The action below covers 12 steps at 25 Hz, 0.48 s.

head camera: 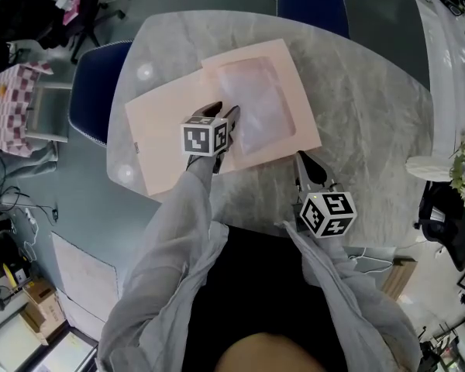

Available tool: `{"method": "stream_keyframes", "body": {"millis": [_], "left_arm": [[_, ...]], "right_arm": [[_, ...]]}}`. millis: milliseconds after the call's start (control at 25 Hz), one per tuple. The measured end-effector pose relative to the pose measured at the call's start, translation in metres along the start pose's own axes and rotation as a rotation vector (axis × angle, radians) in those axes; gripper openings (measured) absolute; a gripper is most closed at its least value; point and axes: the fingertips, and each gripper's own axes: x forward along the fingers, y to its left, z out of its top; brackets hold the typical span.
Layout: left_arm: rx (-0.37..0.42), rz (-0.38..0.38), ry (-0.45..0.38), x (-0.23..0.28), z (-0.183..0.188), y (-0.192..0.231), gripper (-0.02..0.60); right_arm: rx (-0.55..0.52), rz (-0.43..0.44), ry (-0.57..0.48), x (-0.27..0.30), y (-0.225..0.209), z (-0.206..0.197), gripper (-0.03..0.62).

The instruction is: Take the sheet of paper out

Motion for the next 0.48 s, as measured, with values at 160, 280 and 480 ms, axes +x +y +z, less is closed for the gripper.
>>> {"method": "stream_keyframes", "body": {"millis": [160, 280, 480], "left_arm": [[0.016, 0.009, 0.024, 0.010, 0.000, 0.000, 0.198], [0.029, 0.024, 0.043, 0.017, -0.001, 0.001, 0.192], [0.066, 0.083, 0.069, 0.028, -0.010, 0.006, 0.164]], "right_arm": [[0.005, 0.000, -0.001, 0.003, -0.005, -0.001, 0.009], [0.009, -0.002, -0.002, 0.003, -0.006, 0.000, 0.009], [0.019, -0.014, -0.005, 0.003, -0.014, 0.000, 0.009]]}}
